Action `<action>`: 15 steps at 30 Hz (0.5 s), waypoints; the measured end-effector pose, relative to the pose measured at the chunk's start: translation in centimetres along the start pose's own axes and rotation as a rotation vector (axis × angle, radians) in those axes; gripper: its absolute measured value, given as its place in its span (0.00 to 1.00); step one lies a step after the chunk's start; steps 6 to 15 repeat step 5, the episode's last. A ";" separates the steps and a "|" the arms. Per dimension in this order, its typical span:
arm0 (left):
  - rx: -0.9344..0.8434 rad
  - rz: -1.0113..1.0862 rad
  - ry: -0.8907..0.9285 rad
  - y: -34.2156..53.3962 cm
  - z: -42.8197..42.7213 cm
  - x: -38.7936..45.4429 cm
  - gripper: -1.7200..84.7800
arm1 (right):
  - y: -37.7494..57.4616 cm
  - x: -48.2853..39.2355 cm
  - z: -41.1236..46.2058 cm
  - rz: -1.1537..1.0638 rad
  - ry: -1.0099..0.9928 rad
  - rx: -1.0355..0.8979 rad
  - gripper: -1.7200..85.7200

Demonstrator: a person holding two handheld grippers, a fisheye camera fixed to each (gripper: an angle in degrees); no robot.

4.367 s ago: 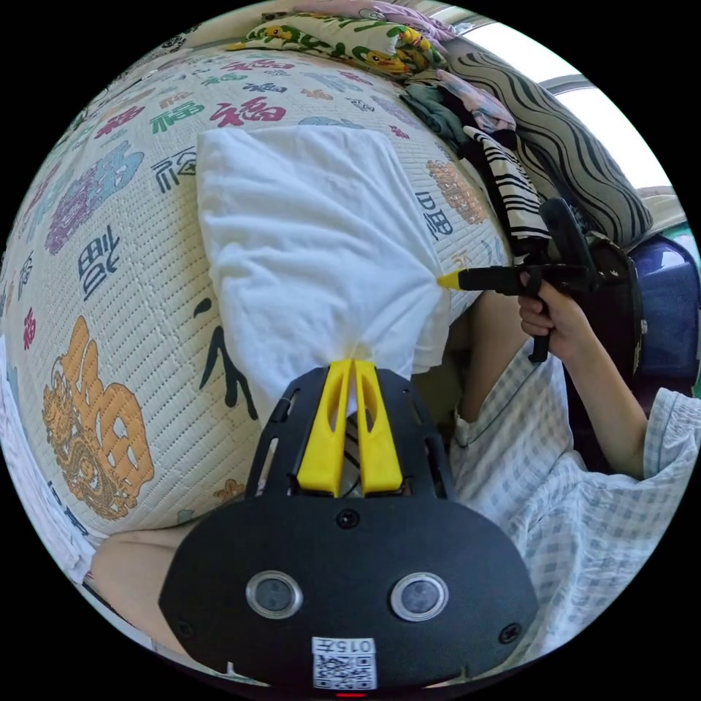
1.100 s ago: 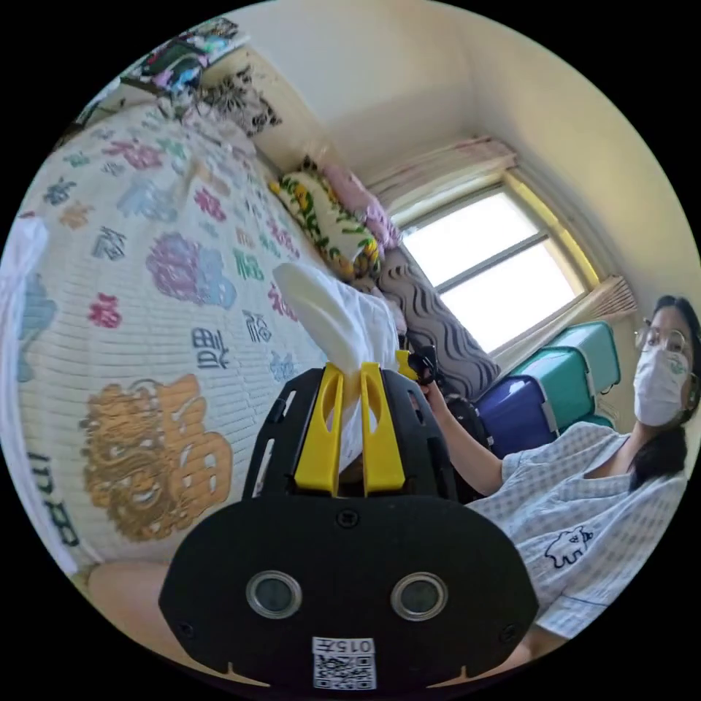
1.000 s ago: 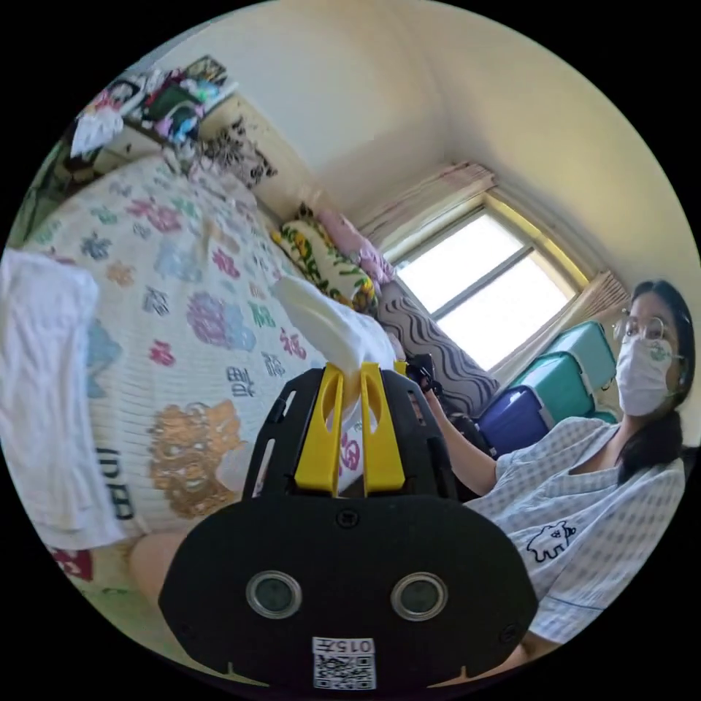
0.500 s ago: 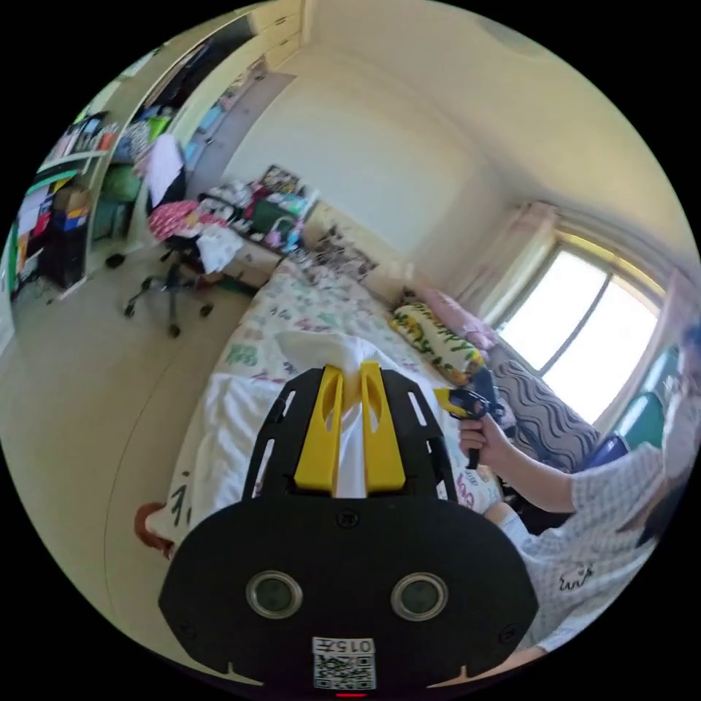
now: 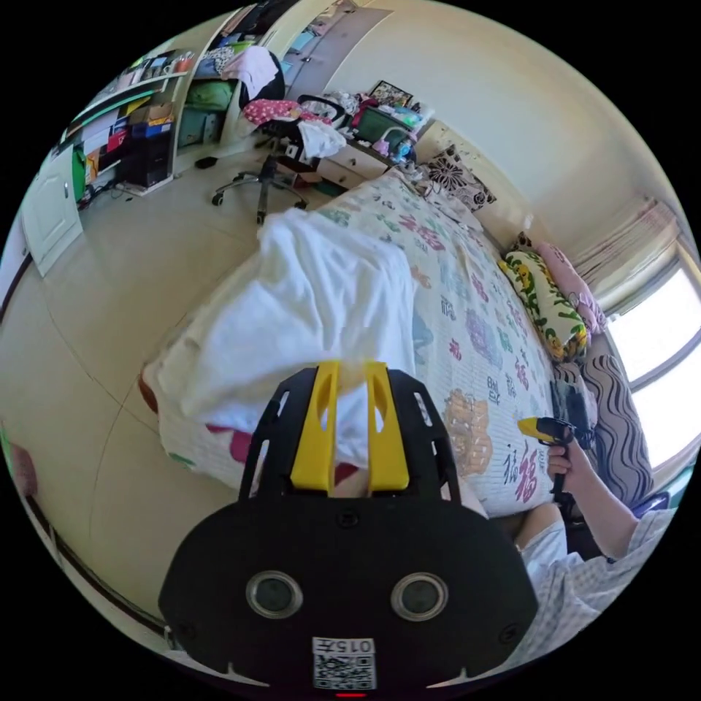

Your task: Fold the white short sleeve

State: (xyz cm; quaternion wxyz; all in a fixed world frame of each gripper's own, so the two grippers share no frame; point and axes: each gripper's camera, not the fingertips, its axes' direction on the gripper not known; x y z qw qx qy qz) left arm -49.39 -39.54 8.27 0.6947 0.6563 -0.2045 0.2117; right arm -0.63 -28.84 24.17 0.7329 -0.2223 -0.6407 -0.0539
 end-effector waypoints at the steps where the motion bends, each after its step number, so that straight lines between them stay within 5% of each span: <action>1: -0.006 -0.022 0.012 1.5 0.8 0.8 0.09 | 1.9 1.2 -3.1 0.024 0.022 0.054 0.06; 5: 0.045 -0.048 0.165 4.8 1.4 5.2 0.07 | 9.7 4.4 -14.9 0.128 0.129 0.310 0.07; 15: 0.045 -0.048 0.165 4.8 1.4 5.2 0.07 | 9.7 4.4 -14.9 0.128 0.129 0.310 0.07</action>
